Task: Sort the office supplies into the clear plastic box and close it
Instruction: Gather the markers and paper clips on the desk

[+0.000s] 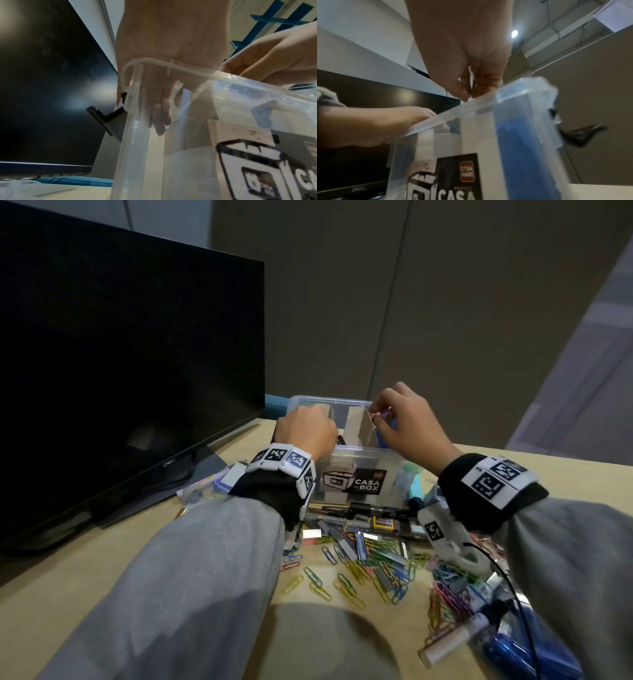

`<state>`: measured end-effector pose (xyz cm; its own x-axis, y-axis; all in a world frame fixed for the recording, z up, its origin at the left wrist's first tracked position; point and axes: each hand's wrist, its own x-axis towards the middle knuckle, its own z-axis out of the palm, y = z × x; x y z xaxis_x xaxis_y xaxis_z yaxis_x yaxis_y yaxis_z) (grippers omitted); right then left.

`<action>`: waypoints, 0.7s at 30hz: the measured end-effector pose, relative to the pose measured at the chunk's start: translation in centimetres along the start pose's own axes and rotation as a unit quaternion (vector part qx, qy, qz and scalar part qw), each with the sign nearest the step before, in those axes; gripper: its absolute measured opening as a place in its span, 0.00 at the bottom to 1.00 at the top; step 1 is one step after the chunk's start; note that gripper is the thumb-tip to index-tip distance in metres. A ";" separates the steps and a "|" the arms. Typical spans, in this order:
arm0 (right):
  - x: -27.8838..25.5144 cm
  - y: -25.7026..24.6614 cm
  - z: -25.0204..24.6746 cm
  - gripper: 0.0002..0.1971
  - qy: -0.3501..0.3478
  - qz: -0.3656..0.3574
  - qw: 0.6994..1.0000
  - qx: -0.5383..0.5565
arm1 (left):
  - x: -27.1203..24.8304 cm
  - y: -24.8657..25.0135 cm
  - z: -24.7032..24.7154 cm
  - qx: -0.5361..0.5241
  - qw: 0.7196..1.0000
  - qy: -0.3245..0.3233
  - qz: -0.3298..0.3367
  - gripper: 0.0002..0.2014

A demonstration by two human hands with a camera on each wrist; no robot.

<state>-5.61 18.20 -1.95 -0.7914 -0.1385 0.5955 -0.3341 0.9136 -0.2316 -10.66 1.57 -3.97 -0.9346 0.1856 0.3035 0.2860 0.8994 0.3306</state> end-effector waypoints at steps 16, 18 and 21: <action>-6.2 -1.5 -1.2 0.07 -0.349 -0.041 0.925 -0.143 | -0.3 0.0 0.0 0.002 1.000 0.002 0.001 0.12; -6.7 -1.8 -0.5 0.05 -0.386 0.017 0.892 -0.234 | -0.2 0.0 0.1 0.003 1.000 -0.001 0.000 0.13; -7.5 -1.7 0.0 0.12 -0.417 0.043 0.869 -0.262 | 0.0 -0.2 0.3 0.001 1.000 0.002 -0.003 0.14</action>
<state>0.90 17.64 -6.04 -0.9706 -0.0903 -0.2231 -0.1494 0.9528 0.2643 -10.78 1.54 -4.29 -0.9357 0.1780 0.3045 0.2794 0.9010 0.3318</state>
